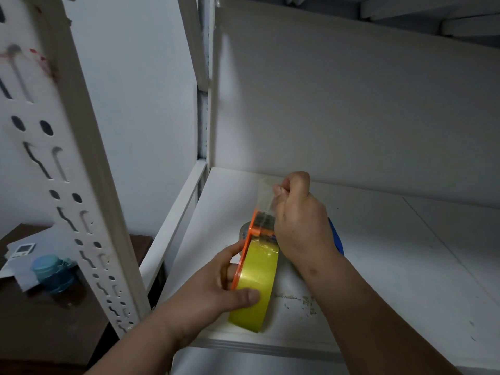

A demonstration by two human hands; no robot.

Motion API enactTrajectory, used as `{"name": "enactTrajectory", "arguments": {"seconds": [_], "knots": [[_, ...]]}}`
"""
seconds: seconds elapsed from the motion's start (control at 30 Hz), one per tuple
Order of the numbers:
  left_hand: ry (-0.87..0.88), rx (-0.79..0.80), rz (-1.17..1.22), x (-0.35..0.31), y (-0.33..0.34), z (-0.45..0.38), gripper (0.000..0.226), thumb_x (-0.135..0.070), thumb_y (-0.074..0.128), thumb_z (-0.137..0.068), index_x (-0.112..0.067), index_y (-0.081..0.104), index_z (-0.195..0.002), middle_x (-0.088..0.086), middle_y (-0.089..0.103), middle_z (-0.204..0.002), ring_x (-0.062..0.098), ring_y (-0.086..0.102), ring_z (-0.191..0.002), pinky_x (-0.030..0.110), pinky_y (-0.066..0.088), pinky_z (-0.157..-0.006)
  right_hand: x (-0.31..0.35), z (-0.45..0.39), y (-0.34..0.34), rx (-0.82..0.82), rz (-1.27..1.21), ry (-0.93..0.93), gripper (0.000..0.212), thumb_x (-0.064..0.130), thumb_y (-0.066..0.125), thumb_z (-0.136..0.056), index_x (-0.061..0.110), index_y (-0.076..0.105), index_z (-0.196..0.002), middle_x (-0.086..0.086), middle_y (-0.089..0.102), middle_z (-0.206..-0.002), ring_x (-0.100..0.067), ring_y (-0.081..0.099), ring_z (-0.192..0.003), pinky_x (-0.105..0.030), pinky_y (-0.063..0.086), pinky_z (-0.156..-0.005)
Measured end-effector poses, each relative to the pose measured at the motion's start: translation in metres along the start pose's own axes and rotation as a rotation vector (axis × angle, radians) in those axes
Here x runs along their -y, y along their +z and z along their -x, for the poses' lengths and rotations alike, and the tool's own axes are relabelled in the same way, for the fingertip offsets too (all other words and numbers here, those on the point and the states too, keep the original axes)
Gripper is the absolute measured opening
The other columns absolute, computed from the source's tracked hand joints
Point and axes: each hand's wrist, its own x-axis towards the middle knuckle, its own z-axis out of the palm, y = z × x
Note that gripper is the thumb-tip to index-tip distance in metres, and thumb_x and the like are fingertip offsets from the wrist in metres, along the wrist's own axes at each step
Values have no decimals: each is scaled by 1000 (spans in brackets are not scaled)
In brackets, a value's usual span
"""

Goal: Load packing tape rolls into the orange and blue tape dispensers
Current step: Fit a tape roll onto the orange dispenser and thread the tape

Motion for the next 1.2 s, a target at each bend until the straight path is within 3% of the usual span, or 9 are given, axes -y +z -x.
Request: {"name": "enactTrajectory", "arguments": {"seconds": [0.17, 0.3, 0.47, 0.57, 0.67, 0.87, 1.03, 1.13, 1.2], "knots": [[148, -74, -27, 13, 5, -3, 69, -29, 72, -82, -31, 45, -146, 4, 72, -126, 20, 67, -116, 27, 54, -93, 8, 2, -2, -39, 5, -72, 14, 26, 38, -96, 21, 29, -87, 1, 47, -58, -31, 44, -45, -31, 32, -47], [230, -116, -111, 19, 11, -4, 63, -41, 65, -87, -44, 42, -145, -9, 67, -133, 13, 62, -124, 35, 49, -103, 8, 4, -6, -86, 24, -78, 13, 23, 43, -95, 20, 34, -85, 5, 42, -55, -23, 35, -41, -20, 16, -42], [277, -150, -184, 23, 12, -4, 64, -50, 58, -87, -42, 39, -148, -17, 59, -142, 6, 54, -132, 44, 40, -113, 12, 5, -10, -124, 81, -112, 12, 17, 49, -93, 8, 47, -85, 6, 41, -57, -30, 44, -38, -25, 27, -47], [305, -170, -256, 23, 12, -5, 63, -54, 52, -88, -44, 37, -148, -26, 57, -141, -2, 51, -132, 28, 40, -112, 12, 5, -11, -114, 74, -111, 12, 18, 48, -93, 9, 46, -85, 6, 40, -58, -22, 30, -41, -26, 27, -49], [315, -207, -323, 22, 14, -6, 57, -55, 49, -88, -51, 36, -144, -41, 58, -129, -14, 53, -122, 5, 39, -96, 12, 4, -11, -86, 68, -92, 11, 18, 47, -94, 14, 41, -85, 5, 40, -57, -22, 28, -43, -26, 26, -48], [264, -194, -259, 16, 16, -2, 52, -41, 55, -91, -81, 36, -119, -57, 47, -124, -26, 42, -123, -5, 34, -91, 4, -3, -8, 23, 6, 20, 15, 22, 40, -99, 19, 30, -88, 14, 36, -57, -4, 36, -47, -21, 20, -44], [196, -118, -81, 19, 11, 3, 51, -31, 61, -88, -54, 41, -129, -53, 58, -112, -28, 51, -110, -4, 41, -81, -2, -10, -6, 47, -26, 98, 15, 23, 41, -99, 20, 34, -87, 12, 45, -62, -6, 46, -53, -22, 23, -42], [183, -101, -38, 17, 8, 6, 54, -26, 59, -86, -45, 45, -135, -42, 58, -127, -17, 51, -123, 4, 44, -93, -8, -12, -3, 81, -100, 169, 12, 20, 41, -99, 18, 36, -89, 8, 56, -77, -15, 55, -61, -21, 31, -45], [175, -107, -21, 18, 7, 9, 58, -25, 58, -85, -39, 47, -140, -30, 57, -138, -7, 50, -131, 15, 43, -106, -11, -13, 1, 92, -125, 217, 13, 19, 42, -99, 17, 37, -88, 9, 55, -77, -11, 53, -61, -22, 32, -45]]}}
